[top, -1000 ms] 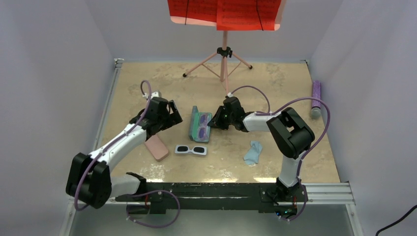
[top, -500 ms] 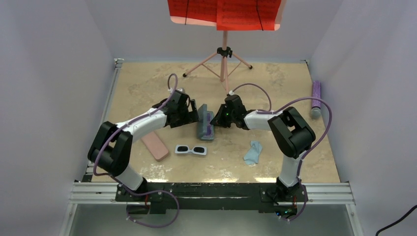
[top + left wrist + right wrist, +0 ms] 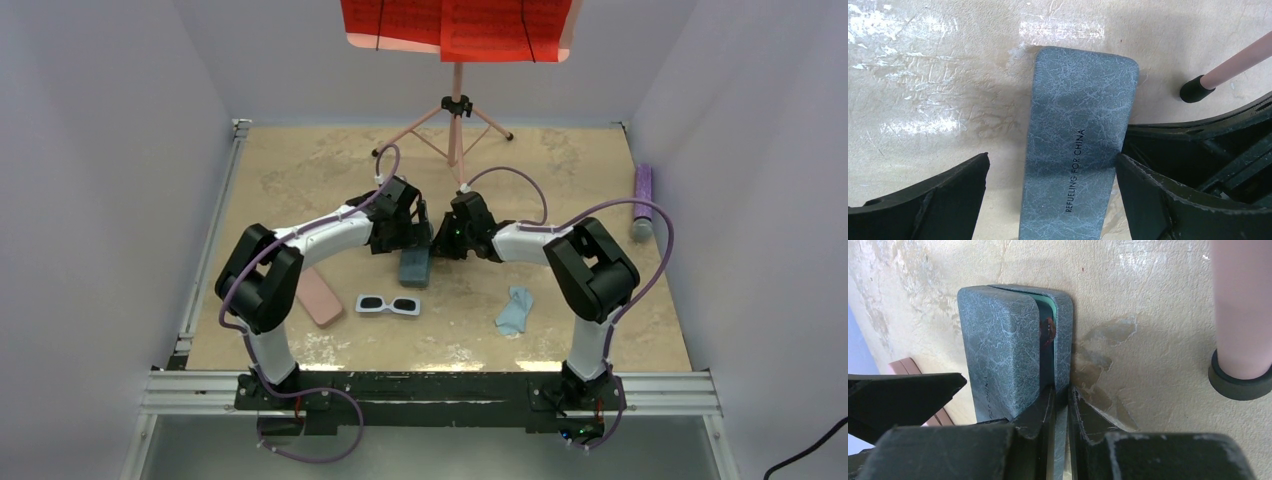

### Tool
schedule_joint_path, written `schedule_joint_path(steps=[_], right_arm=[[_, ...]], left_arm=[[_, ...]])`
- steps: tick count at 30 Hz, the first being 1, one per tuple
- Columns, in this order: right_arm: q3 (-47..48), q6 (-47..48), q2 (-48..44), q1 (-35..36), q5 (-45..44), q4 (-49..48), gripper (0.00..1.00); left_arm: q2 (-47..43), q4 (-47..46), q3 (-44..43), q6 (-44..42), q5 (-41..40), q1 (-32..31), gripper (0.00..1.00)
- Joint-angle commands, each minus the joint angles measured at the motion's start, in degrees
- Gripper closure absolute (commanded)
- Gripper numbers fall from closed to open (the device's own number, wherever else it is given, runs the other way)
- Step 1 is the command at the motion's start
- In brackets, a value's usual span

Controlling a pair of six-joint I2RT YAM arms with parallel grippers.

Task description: Organize the sunglasses

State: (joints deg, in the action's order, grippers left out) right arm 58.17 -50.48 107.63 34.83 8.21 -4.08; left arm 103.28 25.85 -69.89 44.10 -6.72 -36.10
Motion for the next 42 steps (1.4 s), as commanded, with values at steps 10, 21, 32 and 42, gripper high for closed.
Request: schedule_joint_path(steps=[10, 21, 32, 42], right_arm=[[-5.3, -2.3, -14.0, 0.7, -0.1, 0.2, 0.46], [-14.8, -0.3, -24.2, 0.1, -2.2, -4.2, 0.38], [-22.8, 23.6, -37.7, 0.4, 4.0, -8.8, 0.34], [-21.3, 31.2, -42.3, 7.2, 0.1, -4.7, 0.22]], left_arm=[[1.4, 6.1, 1.2, 2.7, -6.2, -0.2, 0.0], [-3.2, 2.0, 1.7, 0.4, -0.2, -0.2, 0.0], [-36.0, 5.7, 9.3, 0.1, -14.3, 1.3, 0.0], [-61.1, 25.3, 28.7, 18.4, -19.8, 12.1, 0.0]])
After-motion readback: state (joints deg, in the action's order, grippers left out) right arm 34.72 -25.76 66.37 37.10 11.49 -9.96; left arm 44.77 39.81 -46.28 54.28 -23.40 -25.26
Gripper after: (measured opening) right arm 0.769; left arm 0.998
